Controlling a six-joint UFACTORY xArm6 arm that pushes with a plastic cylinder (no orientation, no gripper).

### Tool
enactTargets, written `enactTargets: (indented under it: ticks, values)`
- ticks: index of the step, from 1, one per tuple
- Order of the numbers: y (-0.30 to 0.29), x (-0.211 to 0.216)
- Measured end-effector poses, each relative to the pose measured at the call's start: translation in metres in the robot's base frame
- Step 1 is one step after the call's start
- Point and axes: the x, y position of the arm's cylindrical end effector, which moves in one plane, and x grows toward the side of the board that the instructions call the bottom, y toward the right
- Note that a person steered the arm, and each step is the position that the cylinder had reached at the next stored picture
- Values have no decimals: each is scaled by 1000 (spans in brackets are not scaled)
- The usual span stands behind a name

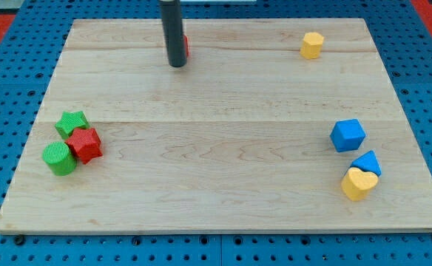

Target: Push the red circle towards the stars

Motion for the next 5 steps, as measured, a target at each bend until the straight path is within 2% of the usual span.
enactTargets:
  ticks: [1,2,4,5]
  values:
    - [33,-27]
    - [35,-84]
    - [-52,-71]
    - [-65,-71]
